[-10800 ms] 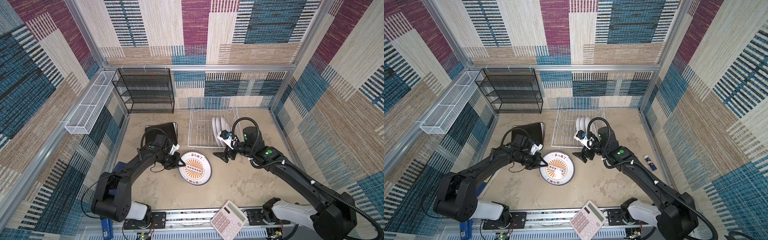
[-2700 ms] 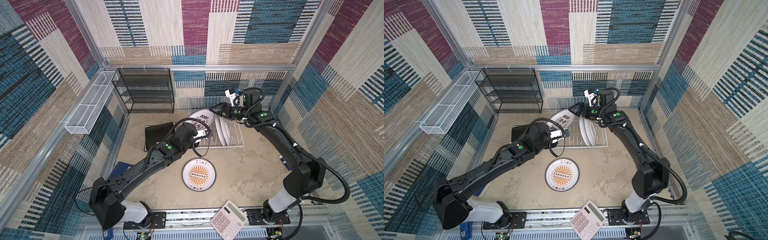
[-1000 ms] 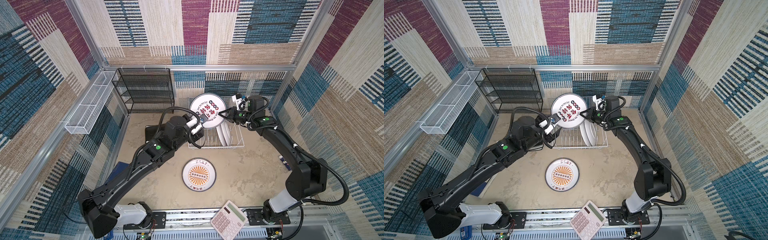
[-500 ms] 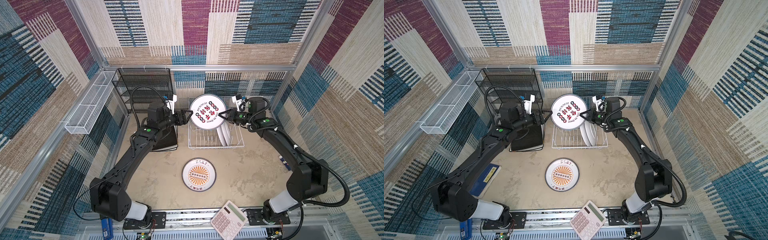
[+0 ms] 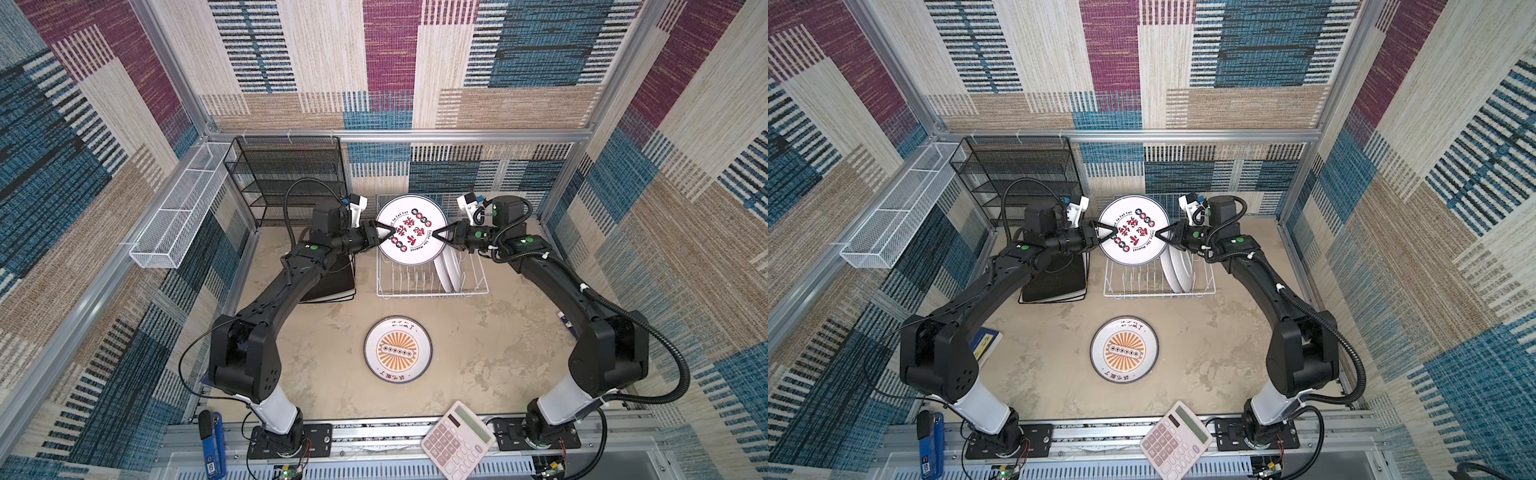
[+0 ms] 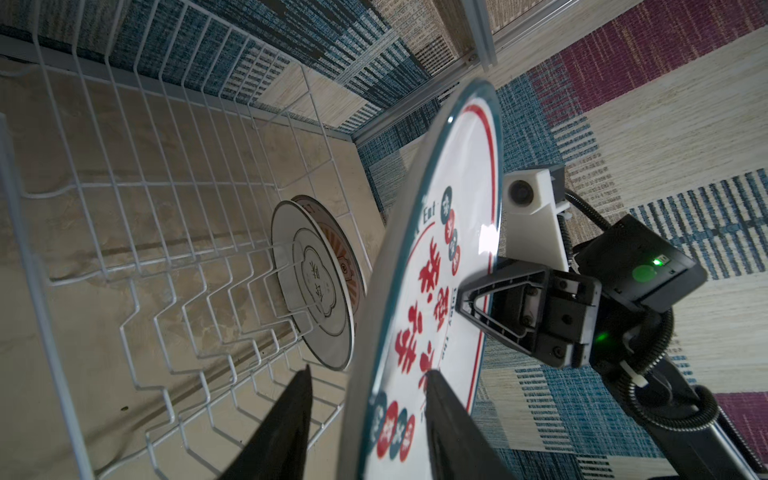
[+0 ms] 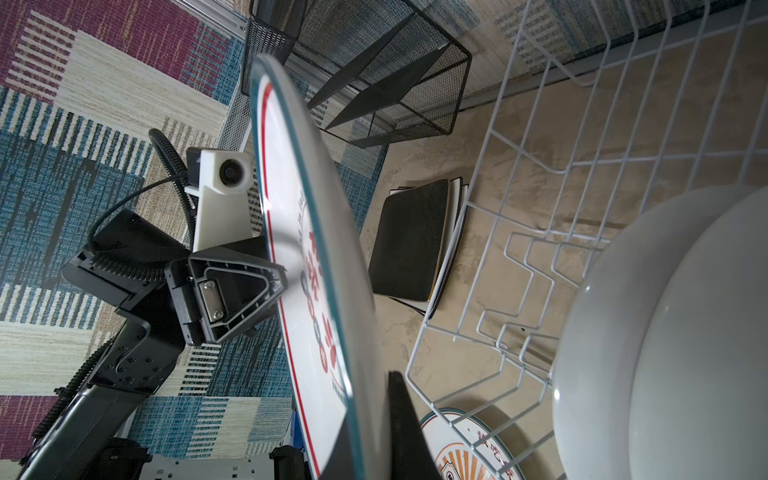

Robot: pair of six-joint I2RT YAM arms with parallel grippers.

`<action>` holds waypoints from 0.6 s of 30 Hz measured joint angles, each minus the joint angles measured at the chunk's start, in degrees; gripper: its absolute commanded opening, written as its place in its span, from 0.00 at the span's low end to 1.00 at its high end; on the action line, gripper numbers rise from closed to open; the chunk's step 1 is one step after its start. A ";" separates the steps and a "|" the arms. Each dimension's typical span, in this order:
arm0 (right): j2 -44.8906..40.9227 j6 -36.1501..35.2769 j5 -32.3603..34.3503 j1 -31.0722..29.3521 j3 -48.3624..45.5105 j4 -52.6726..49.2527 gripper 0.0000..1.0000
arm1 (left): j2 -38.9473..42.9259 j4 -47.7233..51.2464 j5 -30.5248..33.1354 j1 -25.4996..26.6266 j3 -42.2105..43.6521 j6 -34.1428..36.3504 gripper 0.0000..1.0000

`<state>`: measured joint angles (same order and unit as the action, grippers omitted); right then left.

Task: Unload the plates from the dish rack
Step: 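Grasp the printed plate's opposite edge with the right gripper while left holds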

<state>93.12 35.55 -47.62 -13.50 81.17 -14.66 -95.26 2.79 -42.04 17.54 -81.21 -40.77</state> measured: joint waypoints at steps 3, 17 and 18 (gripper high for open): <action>0.44 0.02 -1.22 0.00 0.00 0.20 0.00 | -0.11 -0.15 -1.44 0.00 0.02 -1.25 0.25; 0.15 -0.04 -1.20 -0.04 -0.15 0.70 0.35 | 0.76 1.79 -2.49 -0.02 0.07 -2.49 0.00; -0.17 -0.22 -0.79 -0.11 -0.15 0.90 0.41 | 1.07 1.84 -2.19 -0.02 0.11 -2.49 0.00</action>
<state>92.95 35.33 -48.40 -13.61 81.01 -13.76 -94.19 4.62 -44.23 17.52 -81.10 -43.27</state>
